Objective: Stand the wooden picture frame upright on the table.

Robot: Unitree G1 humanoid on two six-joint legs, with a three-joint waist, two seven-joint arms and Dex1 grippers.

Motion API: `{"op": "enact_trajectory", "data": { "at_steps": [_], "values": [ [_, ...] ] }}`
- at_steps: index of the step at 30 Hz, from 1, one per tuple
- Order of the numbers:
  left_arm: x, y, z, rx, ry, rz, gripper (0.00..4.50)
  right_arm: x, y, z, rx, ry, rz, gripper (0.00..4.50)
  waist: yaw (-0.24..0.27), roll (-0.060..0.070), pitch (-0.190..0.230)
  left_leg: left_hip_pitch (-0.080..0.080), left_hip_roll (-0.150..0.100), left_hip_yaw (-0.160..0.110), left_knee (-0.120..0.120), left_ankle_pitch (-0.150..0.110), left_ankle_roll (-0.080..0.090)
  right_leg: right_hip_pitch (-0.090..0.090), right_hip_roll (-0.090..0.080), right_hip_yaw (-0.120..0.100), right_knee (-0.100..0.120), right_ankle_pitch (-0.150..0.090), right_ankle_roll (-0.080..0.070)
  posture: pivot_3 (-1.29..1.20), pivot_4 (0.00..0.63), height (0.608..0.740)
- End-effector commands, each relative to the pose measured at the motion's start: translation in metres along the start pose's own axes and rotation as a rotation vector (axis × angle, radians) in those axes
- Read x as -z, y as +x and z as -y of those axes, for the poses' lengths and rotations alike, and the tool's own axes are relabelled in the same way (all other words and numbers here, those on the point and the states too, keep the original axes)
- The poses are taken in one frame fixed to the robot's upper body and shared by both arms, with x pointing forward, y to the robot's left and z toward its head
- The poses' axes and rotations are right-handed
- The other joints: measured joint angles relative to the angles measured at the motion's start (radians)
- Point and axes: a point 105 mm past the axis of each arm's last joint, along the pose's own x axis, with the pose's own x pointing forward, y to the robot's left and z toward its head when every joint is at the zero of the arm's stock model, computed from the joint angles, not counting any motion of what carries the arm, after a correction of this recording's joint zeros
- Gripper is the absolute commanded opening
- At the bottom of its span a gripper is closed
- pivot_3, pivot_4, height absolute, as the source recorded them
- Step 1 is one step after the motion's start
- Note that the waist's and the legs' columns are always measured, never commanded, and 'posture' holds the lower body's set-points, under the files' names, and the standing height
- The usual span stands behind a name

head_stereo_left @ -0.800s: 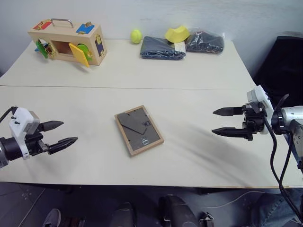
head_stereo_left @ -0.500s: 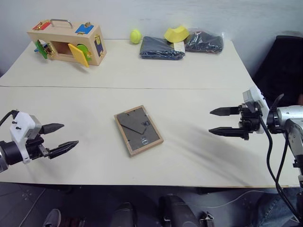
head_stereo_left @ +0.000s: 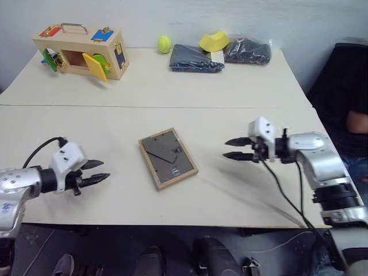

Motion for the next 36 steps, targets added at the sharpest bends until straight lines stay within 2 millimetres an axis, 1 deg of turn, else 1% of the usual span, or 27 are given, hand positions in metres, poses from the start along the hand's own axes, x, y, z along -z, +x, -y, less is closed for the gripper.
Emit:
{"op": "enact_trajectory", "data": {
  "at_steps": [1,2,3,4,7,9,11,13,15,18,21,23,24,25,26,28,29,31,33,35,36],
  "values": [
    [-0.008,0.018,-0.001,0.038,0.077,0.019,0.85,-0.007,0.017,-0.001,0.010,-0.061,0.004,0.47,0.001,0.000,0.000,0.000,0.000,0.000,0.000,0.000,0.000,0.000,0.000,0.000,0.000,0.000,0.000,0.00,0.150,0.740],
    [-0.011,0.023,0.001,0.062,0.082,0.032,0.54,-0.008,0.022,-0.002,0.005,-0.065,0.005,0.13,0.001,0.000,0.000,-0.001,0.000,0.000,0.000,0.000,0.000,0.000,0.000,0.000,0.000,0.000,0.000,0.00,0.150,0.740],
    [-0.014,0.027,0.003,0.087,0.088,0.043,0.25,-0.008,0.026,-0.004,0.002,-0.067,0.004,0.00,0.001,0.000,0.000,-0.001,0.000,0.000,0.001,0.000,0.000,0.000,0.000,0.000,0.000,0.000,0.000,0.00,0.150,0.740],
    [-0.016,0.032,0.004,0.107,0.094,0.049,0.05,-0.008,0.029,-0.006,-0.006,-0.075,-0.003,0.00,0.001,0.000,0.000,-0.002,0.000,0.000,0.001,0.000,0.000,0.000,0.000,0.000,0.001,0.000,0.001,0.00,0.150,0.740],
    [-0.024,0.052,0.004,0.144,0.092,0.059,0.05,-0.004,0.039,-0.013,-0.025,-0.096,-0.037,0.00,0.003,0.000,0.000,-0.002,0.000,0.000,0.002,0.000,0.000,0.000,0.000,0.000,0.004,0.000,0.001,0.00,0.150,0.740],
    [-0.029,0.062,0.003,0.156,0.090,0.065,0.05,-0.003,0.043,-0.015,-0.027,-0.097,-0.043,0.00,0.003,0.000,0.000,-0.001,0.000,0.000,0.003,0.000,0.000,0.000,0.000,0.000,0.004,0.000,0.001,0.00,0.150,0.740],
    [-0.043,0.078,0.001,0.160,0.086,0.105,0.05,-0.003,0.045,-0.023,-0.050,-0.099,-0.040,0.00,0.003,0.000,0.000,-0.001,0.000,0.000,0.003,0.000,-0.001,0.000,0.000,0.000,0.006,0.000,0.001,0.00,0.150,0.740],
    [-0.058,0.094,-0.001,0.166,0.070,0.149,0.05,-0.006,0.046,-0.034,-0.093,-0.098,-0.025,0.00,0.011,0.000,0.000,-0.001,0.000,0.000,0.003,0.001,-0.001,0.000,0.000,-0.001,0.006,0.000,0.001,0.00,0.150,0.740],
    [-0.064,0.102,-0.004,0.163,0.058,0.168,0.05,-0.011,0.045,-0.042,-0.120,-0.088,-0.007,0.00,0.014,-0.001,0.000,-0.002,0.000,0.000,0.004,0.001,-0.001,0.000,0.000,-0.001,0.006,0.000,0.001,0.00,0.150,0.740],
    [-0.066,0.101,-0.007,0.157,0.022,0.189,0.05,-0.011,0.042,-0.045,-0.112,-0.080,-0.011,0.00,0.000,-0.001,0.000,-0.002,0.000,0.000,0.004,0.001,-0.001,-0.001,0.000,0.000,0.006,0.000,0.001,0.00,0.150,0.740],
    [-0.056,0.093,-0.010,0.157,-0.041,0.173,0.05,-0.007,0.039,-0.045,-0.088,-0.062,-0.023,0.00,-0.001,-0.001,0.000,-0.001,0.000,0.000,0.004,0.002,-0.003,-0.001,0.001,0.000,0.007,0.000,0.001,0.00,0.150,0.740],
    [-0.045,0.083,-0.012,0.179,-0.147,0.144,0.05,-0.003,0.036,-0.041,-0.064,-0.073,-0.046,0.00,-0.001,-0.001,0.000,0.000,0.000,0.000,0.004,0.002,-0.004,-0.001,0.001,0.000,0.007,0.000,0.001,0.00,0.150,0.740],
    [-0.039,0.075,-0.011,0.220,-0.250,0.118,0.05,-0.001,0.034,-0.039,-0.059,-0.091,-0.060,0.00,-0.002,-0.001,0.000,0.000,0.000,0.000,0.004,0.002,-0.004,-0.001,0.001,0.000,0.007,0.000,0.001,0.00,0.150,0.740],
    [-0.035,0.067,-0.006,0.285,-0.380,0.089,0.44,0.000,0.032,-0.038,-0.059,-0.107,-0.068,0.00,-0.002,-0.001,0.000,0.000,0.000,0.000,0.004,0.002,-0.004,-0.001,0.001,0.000,0.007,0.000,0.001,0.00,0.150,0.740],
    [-0.033,0.061,-0.002,0.330,-0.470,0.071,0.63,0.000,0.031,-0.037,-0.060,-0.118,-0.073,0.00,-0.003,-0.001,0.000,0.000,0.000,0.000,0.004,0.002,-0.004,-0.001,0.001,0.000,0.008,0.000,0.001,0.00,0.150,0.740],
    [-0.044,0.051,0.004,0.431,-0.732,0.087,1.24,-0.001,0.031,-0.035,-0.061,-0.163,-0.089,0.00,-0.001,-0.001,0.000,0.000,0.000,0.000,0.004,0.002,-0.004,-0.001,0.001,0.000,0.009,0.000,0.001,0.00,0.150,0.740],
    [-0.050,0.049,0.005,0.463,-0.809,0.098,1.57,-0.001,0.031,-0.034,-0.062,-0.179,-0.094,0.00,0.000,-0.001,0.000,0.000,0.000,-0.001,0.004,0.002,-0.004,-0.001,0.001,0.000,0.008,0.000,0.001,0.00,0.150,0.740],
    [-0.058,0.046,0.008,0.503,-0.901,0.120,2.21,-0.001,0.032,-0.032,-0.063,-0.210,-0.104,0.00,0.005,-0.001,0.000,-0.001,-0.001,-0.002,0.004,0.002,-0.003,0.000,0.000,0.000,0.009,0.000,0.001,0.00,0.150,0.740],
    [-0.059,0.050,0.012,0.513,-0.966,0.091,2.85,0.001,0.034,-0.030,-0.066,-0.272,-0.131,0.00,0.006,-0.001,0.000,-0.001,-0.001,-0.002,0.004,0.002,-0.003,0.000,0.000,-0.001,0.008,0.000,0.001,0.00,0.150,0.740],
    [-0.058,0.064,0.017,0.501,-1.039,0.032,3.44,-0.001,0.039,-0.030,-0.074,-0.315,-0.139,0.00,0.008,-0.001,0.000,-0.001,-0.001,-0.002,0.004,0.002,-0.003,0.000,0.000,-0.001,0.008,0.000,0.001,0.00,0.150,0.740],
    [-0.057,0.069,0.020,0.492,-1.061,0.009,3.82,-0.001,0.041,-0.030,-0.077,-0.326,-0.137,0.00,0.008,-0.001,-0.001,-0.001,-0.001,-0.002,0.005,0.002,-0.003,0.000,0.000,-0.001,0.008,0.000,0.001,0.00,0.150,0.740]
  ]
}}
